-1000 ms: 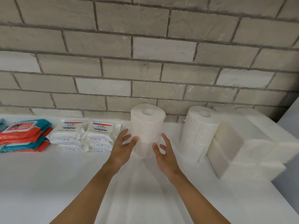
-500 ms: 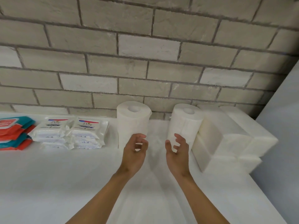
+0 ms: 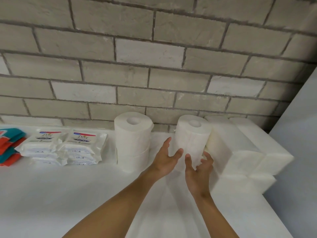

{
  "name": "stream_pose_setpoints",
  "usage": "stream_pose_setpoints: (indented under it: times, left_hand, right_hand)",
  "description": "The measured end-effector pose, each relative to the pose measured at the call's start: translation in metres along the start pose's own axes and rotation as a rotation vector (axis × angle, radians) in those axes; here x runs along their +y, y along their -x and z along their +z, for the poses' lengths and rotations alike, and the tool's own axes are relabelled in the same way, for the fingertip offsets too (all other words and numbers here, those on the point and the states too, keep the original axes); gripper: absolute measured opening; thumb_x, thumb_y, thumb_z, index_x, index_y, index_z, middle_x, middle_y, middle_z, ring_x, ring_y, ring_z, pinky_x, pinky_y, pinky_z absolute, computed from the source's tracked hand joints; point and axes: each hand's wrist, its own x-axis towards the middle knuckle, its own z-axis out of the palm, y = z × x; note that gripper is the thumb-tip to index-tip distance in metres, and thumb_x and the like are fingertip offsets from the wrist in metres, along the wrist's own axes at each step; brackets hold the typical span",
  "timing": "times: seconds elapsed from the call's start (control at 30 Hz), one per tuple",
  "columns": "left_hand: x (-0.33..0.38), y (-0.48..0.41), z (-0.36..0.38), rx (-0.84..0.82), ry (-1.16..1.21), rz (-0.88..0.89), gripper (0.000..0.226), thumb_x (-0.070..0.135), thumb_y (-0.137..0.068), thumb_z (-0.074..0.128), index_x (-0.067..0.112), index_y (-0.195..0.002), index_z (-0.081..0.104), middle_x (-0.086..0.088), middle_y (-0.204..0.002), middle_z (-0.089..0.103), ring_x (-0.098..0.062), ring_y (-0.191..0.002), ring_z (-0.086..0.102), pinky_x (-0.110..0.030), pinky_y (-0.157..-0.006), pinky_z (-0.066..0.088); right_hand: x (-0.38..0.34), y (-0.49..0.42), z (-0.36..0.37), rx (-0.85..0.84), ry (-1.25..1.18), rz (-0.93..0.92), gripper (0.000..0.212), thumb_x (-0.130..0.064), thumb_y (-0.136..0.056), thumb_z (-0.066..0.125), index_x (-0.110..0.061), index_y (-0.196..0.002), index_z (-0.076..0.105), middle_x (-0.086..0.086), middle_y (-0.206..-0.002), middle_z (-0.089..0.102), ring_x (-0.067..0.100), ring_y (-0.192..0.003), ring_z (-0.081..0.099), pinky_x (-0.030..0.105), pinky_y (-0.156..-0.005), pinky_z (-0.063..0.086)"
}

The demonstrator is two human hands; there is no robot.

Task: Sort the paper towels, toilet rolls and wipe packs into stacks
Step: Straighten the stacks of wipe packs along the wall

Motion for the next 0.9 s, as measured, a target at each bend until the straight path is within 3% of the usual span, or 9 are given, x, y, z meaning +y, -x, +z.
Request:
stream_pose_setpoints:
  times: [0.13,0.23,0.33,0.47,0.6,0.77,0.9]
  left_hand:
    - [0.005,-0.012,0.013,-0.011,0.054,0.032,0.078,0.056,-0.089,0.053,0.036,-0.152,0.011,0.005,-0.16,0.022,-0.026,-0.145,0.028,-0.043,-0.113,0.034]
    - [0.004,-0.018,0.02,-0.004,0.133,0.059,0.082,0.052,-0.088,0.058,0.037,-0.152,0.008,0.005,-0.158,0.024,-0.025,-0.142,0.032,-0.044,-0.111,0.039]
    - [0.005,-0.021,0.023,0.029,0.185,0.051,0.084,0.045,-0.09,0.06,0.036,-0.153,0.006,0.003,-0.157,0.025,-0.025,-0.141,0.034,-0.042,-0.11,0.04]
    - [0.003,-0.024,0.023,0.01,0.171,0.093,0.082,0.051,-0.088,0.059,0.039,-0.153,0.009,0.006,-0.156,0.029,-0.022,-0.14,0.035,-0.044,-0.11,0.04]
    - [0.001,-0.025,0.022,0.027,0.157,0.094,0.08,0.054,-0.087,0.057,0.04,-0.152,0.012,0.007,-0.155,0.031,-0.022,-0.139,0.036,-0.046,-0.11,0.041]
    - [-0.005,-0.021,0.018,0.072,0.221,0.131,0.074,0.048,-0.089,0.058,0.038,-0.151,0.018,0.01,-0.149,0.038,-0.015,-0.133,0.04,-0.036,-0.106,0.044]
    - [-0.013,-0.018,0.012,0.111,0.244,0.15,0.072,0.047,-0.089,0.059,0.037,-0.15,0.021,0.01,-0.147,0.041,-0.015,-0.132,0.043,-0.035,-0.105,0.045]
  right_hand:
    - [0.008,-0.011,-0.009,0.003,0.072,0.006,0.079,-0.043,-0.096,0.052,-0.017,-0.153,0.004,0.007,-0.157,0.022,0.024,-0.144,0.025,0.041,-0.116,0.03]
    - [0.012,-0.022,-0.011,-0.051,0.043,0.027,0.077,-0.05,-0.096,0.047,-0.026,-0.154,0.002,0.001,-0.159,0.023,0.021,-0.145,0.025,0.045,-0.116,0.03]
    - [0.013,-0.03,-0.008,-0.1,-0.038,0.023,0.072,-0.056,-0.093,0.047,-0.041,-0.151,0.006,-0.005,-0.156,0.03,0.018,-0.142,0.033,0.046,-0.112,0.037]
    - [0.012,-0.035,-0.004,-0.084,-0.046,-0.022,0.067,-0.048,-0.096,0.047,-0.042,-0.151,0.01,-0.007,-0.155,0.032,0.017,-0.14,0.035,0.045,-0.109,0.041]
    - [0.012,-0.037,-0.002,-0.08,-0.07,-0.02,0.07,-0.057,-0.087,0.052,-0.046,-0.147,0.017,-0.007,-0.15,0.04,0.019,-0.135,0.043,0.046,-0.104,0.047]
    - [0.012,-0.036,-0.001,-0.111,-0.14,-0.028,0.059,-0.036,-0.095,0.056,-0.04,-0.146,0.027,-0.004,-0.141,0.05,0.015,-0.126,0.052,0.033,-0.094,0.053]
    - [0.01,-0.031,0.007,-0.12,-0.138,0.005,0.059,-0.037,-0.094,0.056,-0.037,-0.146,0.027,0.002,-0.138,0.049,0.02,-0.123,0.052,0.045,-0.095,0.054]
